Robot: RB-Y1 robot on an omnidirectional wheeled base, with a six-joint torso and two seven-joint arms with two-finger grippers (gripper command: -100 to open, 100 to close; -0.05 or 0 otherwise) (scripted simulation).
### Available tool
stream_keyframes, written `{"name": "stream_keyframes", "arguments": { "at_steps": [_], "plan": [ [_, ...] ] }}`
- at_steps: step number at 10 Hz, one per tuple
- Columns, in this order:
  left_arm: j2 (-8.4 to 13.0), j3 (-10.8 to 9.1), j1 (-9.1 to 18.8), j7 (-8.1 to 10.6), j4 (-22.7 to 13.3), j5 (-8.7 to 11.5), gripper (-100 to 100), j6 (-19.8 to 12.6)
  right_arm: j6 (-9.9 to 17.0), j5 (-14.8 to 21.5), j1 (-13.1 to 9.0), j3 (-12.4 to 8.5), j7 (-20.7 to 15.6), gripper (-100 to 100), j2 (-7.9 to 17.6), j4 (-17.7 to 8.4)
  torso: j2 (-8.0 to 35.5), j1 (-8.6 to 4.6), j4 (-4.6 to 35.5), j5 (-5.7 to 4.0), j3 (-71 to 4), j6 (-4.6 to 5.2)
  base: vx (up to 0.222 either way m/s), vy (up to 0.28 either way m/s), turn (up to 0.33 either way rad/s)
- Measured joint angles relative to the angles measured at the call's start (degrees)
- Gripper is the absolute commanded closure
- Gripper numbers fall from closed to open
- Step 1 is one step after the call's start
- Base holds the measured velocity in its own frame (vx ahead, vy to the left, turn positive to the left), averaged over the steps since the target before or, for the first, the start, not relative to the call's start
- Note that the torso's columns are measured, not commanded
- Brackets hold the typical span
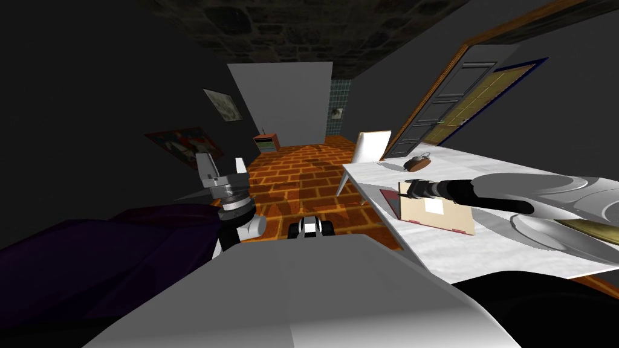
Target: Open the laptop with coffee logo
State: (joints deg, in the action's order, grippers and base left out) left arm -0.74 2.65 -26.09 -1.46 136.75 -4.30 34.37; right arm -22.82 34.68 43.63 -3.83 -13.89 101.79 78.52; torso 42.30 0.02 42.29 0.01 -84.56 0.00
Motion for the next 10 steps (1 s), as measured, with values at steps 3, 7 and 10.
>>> {"name": "stream_keyframes", "arguments": {
  "at_steps": [3, 7, 10],
  "plan": [
    [0.00, 0.00, 0.00, 0.00, 0.00, 0.00, 0, 0.00, 1.40, 0.57, 0.23, 0.87, -1.26, -100, -2.85, 0.02, -0.15, -0.12, -0.06, -0.08, -0.08, -0.04, 0.046, -0.013, 0.063],
    [0.00, 0.00, 0.01, 0.00, 0.00, 0.00, 0, 0.00, 0.13, 0.29, -1.54, 1.67, -0.23, 100, -0.63, -0.36, 0.11, 0.01, 0.04, 0.00, 0.08, -0.02, -0.041, 0.012, -0.070],
    [0.00, 0.00, -0.01, 0.00, 0.00, 0.00, 0, 0.00, 0.63, -0.21, 1.73, -0.92, 0.19, -100, -0.70, -0.31, -0.36, 0.04, -0.10, 0.00, -0.21, -0.01, 0.059, 0.020, 0.008]
  ]
}}
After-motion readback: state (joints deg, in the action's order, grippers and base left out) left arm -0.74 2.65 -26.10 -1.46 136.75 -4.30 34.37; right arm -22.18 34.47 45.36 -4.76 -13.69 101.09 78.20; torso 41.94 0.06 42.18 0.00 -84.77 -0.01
